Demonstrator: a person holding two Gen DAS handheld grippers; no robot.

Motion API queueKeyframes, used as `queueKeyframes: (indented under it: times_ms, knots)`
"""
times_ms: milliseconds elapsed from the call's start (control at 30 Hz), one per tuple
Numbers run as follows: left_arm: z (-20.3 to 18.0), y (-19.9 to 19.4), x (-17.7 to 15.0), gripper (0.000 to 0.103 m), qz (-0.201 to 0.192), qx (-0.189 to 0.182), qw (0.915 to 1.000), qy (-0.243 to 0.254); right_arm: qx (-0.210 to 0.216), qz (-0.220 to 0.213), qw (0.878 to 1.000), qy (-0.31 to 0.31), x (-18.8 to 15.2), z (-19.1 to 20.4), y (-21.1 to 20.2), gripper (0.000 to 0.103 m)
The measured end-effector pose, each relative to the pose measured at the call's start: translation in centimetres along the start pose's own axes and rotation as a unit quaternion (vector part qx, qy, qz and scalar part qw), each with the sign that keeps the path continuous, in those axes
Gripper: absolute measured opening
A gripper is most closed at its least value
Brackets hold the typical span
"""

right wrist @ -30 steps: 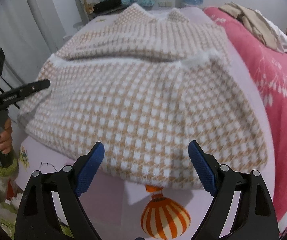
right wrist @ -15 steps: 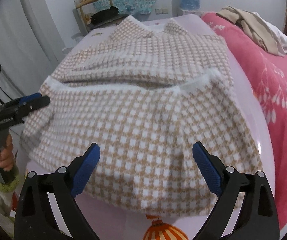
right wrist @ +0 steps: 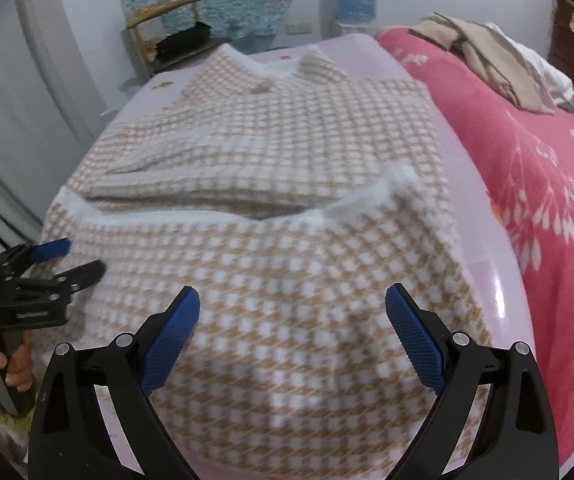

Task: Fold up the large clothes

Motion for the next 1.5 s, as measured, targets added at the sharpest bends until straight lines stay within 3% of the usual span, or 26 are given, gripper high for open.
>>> queueKeyframes:
  times_ms: [133,600,1100,1500]
  knots:
    - [-0.1,0.4,0.1,0.098,0.002,0.015,0.9999,-0.004,0.006,0.037,0.999,0.019,-0.7,-1.3,2.5,0.090]
    - [-0.3,0.7,0.3,0.099,0.007,0.038,0.9988,-0.029,0.003,0.043,0.999,-0.002,-0.7,-0.3,3.1,0.095]
    - [-0.3,0.6,0.2,0.099,0.007,0.038,0.9988,-0.031,0.007,0.043,0.999,-0.003,-0.6,-0.4,3.1,0.095]
    - [-0.5,0.7,0.1,0.099,0.004,0.039,0.9990,-0.022,0.010,0.070,0.997,-0.015,0.0,-0.2,3.5,0.095]
Point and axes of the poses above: each gripper's, at about its wrist camera, not at the fingertips, and y roughly the way its jaws point, z to its left, x to its top, the point moved 5 cm from there along y, roughly the way its jaws point, and after that the axes turned 11 degrees about -x, right-handed, at the moved point
